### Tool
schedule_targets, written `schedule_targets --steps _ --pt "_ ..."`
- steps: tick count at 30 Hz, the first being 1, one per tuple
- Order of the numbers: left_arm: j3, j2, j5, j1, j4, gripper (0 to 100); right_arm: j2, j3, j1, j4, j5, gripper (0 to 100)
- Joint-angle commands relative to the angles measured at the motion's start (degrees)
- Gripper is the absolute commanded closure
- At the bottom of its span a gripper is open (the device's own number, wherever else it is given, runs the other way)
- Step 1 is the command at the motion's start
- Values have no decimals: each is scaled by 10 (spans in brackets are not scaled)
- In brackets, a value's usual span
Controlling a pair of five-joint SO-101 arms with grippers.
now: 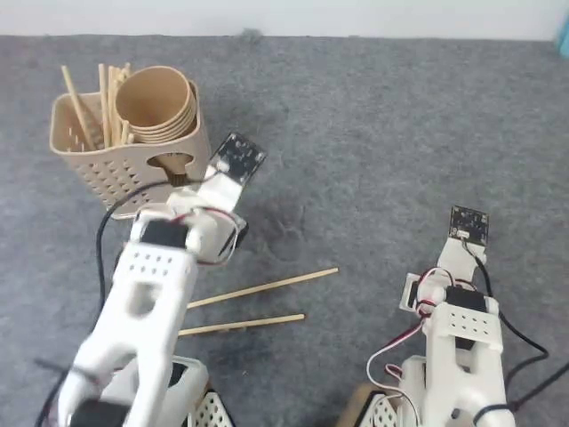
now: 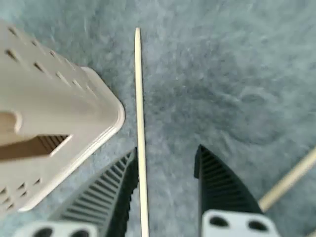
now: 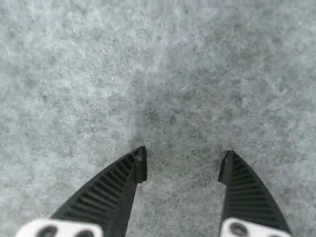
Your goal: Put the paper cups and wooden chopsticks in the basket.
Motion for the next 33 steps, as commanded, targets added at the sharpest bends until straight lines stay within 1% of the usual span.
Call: schedule_targets --steps 1,8,10,12,14,16,19,23,31,33 --pt "-88 153 -11 -10 -38 826 -13 -3 1 -7 4 747" --pt "-210 345 -14 -18 -101 826 -13 -3 1 -9 4 747" --pt "-237 396 -43 -14 -104 826 -13 -4 1 -9 4 747" --pt "-277 429 -63 -13 -78 827 -13 -4 1 -9 4 747" --pt "-319 451 -61 -14 -37 827 -13 -4 1 -9 4 747" --pt "-341 472 -59 -13 -20 828 -13 -5 1 -9 4 747" --pt "-357 488 -59 -13 -13 855 -13 -5 1 -9 4 747" --pt "-363 492 -62 -4 -2 991 -13 -5 1 -9 4 747" --pt "-349 473 -59 -5 4 987 -13 -5 1 -9 4 747" --pt "-336 441 -59 -2 26 987 -13 -6 1 -9 4 747"
